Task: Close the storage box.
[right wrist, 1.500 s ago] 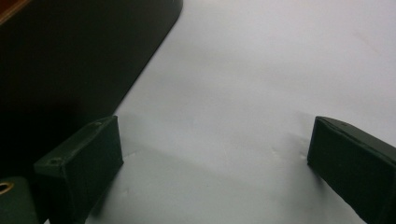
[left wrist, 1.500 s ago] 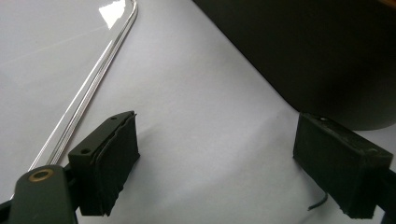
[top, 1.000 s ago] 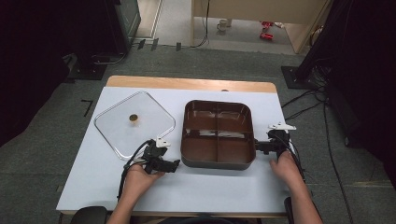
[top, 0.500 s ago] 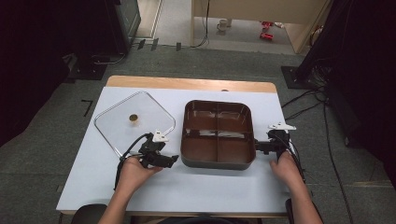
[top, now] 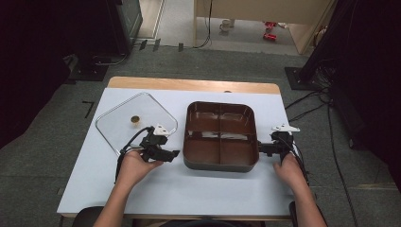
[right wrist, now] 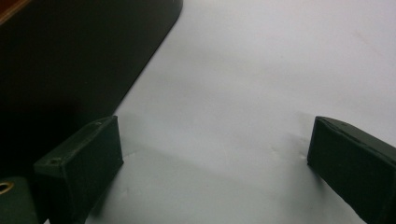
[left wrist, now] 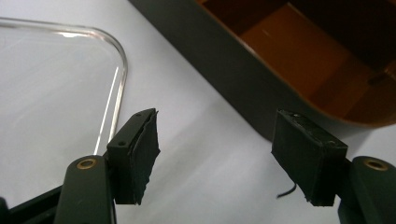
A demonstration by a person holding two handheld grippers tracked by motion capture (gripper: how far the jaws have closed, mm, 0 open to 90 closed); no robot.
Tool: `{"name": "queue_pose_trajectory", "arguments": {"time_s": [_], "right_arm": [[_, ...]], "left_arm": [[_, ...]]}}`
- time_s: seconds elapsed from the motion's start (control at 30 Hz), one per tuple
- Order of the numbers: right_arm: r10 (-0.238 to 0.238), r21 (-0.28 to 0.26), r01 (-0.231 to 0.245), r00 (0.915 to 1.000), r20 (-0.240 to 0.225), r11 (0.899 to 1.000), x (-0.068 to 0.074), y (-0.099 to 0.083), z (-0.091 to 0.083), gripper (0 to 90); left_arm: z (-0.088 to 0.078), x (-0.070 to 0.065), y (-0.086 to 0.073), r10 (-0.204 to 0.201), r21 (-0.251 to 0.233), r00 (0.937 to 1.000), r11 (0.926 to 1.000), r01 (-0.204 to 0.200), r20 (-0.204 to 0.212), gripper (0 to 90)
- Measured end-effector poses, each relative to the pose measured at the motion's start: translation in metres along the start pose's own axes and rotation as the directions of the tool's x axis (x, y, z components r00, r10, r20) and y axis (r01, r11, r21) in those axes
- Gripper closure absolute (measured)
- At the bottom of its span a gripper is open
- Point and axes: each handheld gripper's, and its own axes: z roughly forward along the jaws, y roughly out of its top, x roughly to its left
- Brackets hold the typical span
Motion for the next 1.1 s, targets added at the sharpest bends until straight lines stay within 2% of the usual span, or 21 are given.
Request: {"name": "queue_pose_trajectory", "arguments": {"time_s": [0.23, 0.5, 0.87, 1.1], "right_arm": [[0.0, 0.0, 0.0, 1.0, 0.0, 1.0, 0.0, 0.0, 0.0, 2.5], [0.001, 0.0, -0.001, 1.0, 0.0, 1.0, 0.0, 0.0, 0.0, 2.5], [0.001, 0.0, -0.001, 1.0, 0.0, 1.0, 0.0, 0.0, 0.0, 2.5], [0.0, 0.0, 0.0, 1.0, 0.0, 1.0, 0.0, 0.0, 0.0, 2.5]], "left_arm": [[0.001, 0.009, 0.005, 0.006, 0.005, 1.0, 1.0, -0.006, -0.001, 34.5], [-0.002, 0.025, 0.01, -0.023, -0.01, 0.9997, 0.9997, 0.023, -0.013, 37.9], [0.001, 0.047, 0.018, -0.016, -0.002, 0.9985, 0.9999, 0.016, -0.052, 40.6], [0.003, 0.068, 0.026, -0.022, -0.016, 0.9962, 0.9997, 0.021, -0.084, 40.5]]}}
